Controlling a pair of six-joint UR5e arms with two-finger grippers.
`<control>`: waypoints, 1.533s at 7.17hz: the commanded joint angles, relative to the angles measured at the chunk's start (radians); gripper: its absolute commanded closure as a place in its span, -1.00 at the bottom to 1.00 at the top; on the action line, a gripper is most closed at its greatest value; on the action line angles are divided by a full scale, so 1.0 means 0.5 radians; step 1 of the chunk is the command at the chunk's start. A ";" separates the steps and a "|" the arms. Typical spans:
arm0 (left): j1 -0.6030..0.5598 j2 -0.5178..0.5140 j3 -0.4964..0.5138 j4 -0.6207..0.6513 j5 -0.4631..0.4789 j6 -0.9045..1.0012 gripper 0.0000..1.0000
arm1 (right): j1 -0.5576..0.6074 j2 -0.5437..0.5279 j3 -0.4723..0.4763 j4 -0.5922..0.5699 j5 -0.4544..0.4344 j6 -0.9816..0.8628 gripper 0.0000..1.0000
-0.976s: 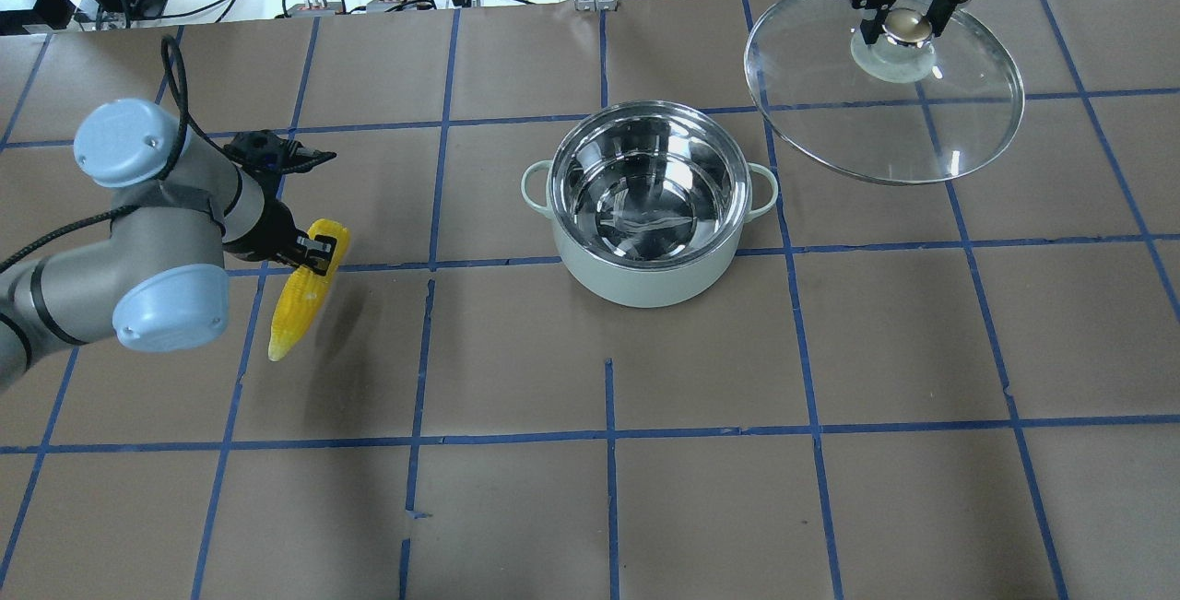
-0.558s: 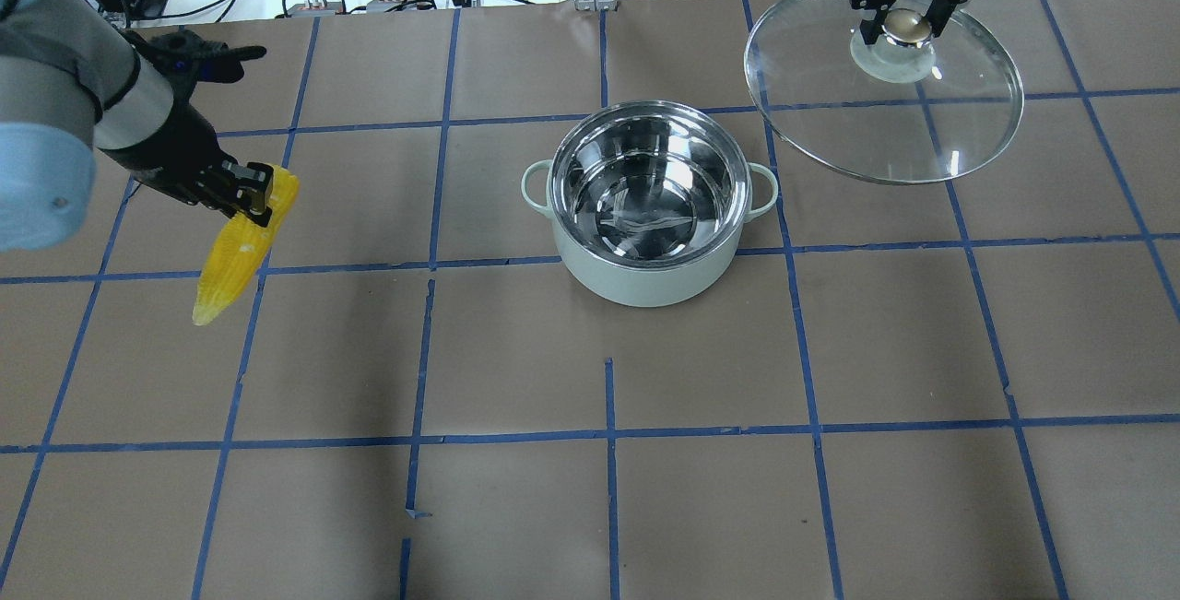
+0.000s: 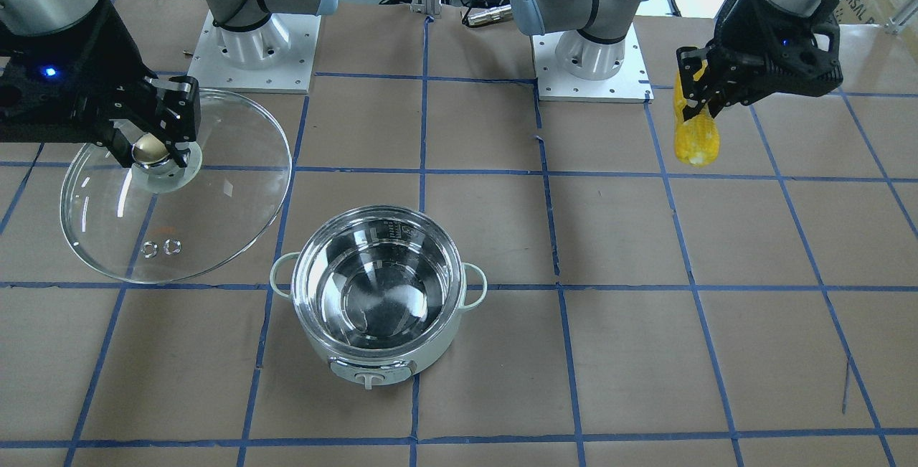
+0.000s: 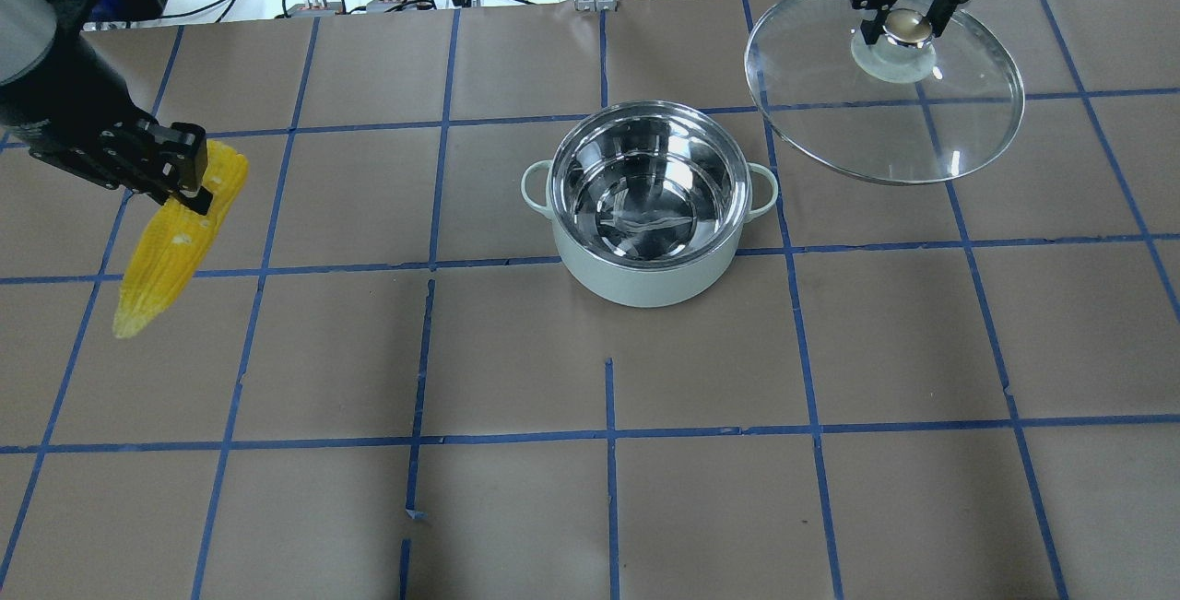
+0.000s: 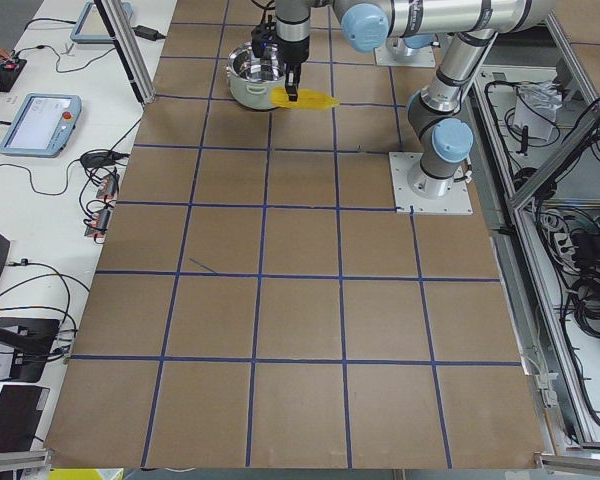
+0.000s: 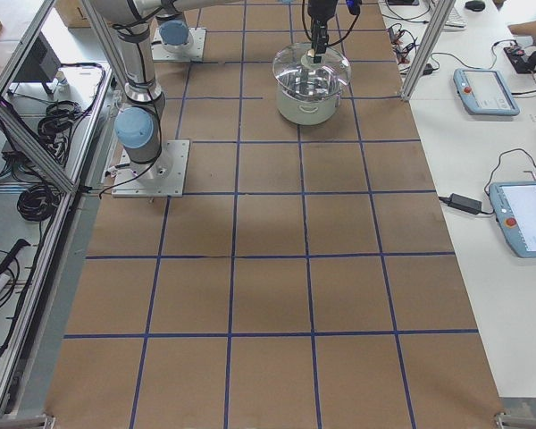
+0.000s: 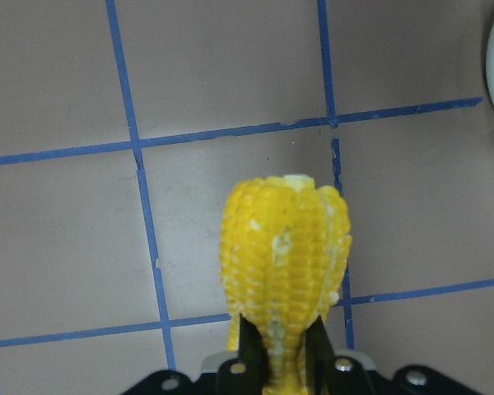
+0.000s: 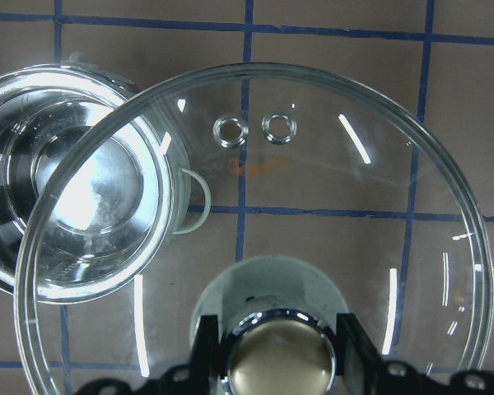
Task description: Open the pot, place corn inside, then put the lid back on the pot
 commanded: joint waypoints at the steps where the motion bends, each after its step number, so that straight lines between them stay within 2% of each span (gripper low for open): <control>1: -0.008 0.017 0.025 -0.075 -0.019 -0.100 0.97 | -0.001 0.003 0.000 0.000 0.000 -0.003 0.31; 7: -0.014 0.054 0.032 -0.136 -0.015 -0.103 0.96 | -0.001 0.003 0.000 -0.003 0.000 0.003 0.31; 9: -0.051 0.050 0.108 -0.185 0.003 -0.109 0.96 | -0.001 0.000 -0.003 -0.003 0.000 0.009 0.31; 11: -0.130 0.038 0.136 -0.240 -0.012 -0.259 0.96 | 0.002 -0.003 -0.006 0.000 0.003 0.009 0.31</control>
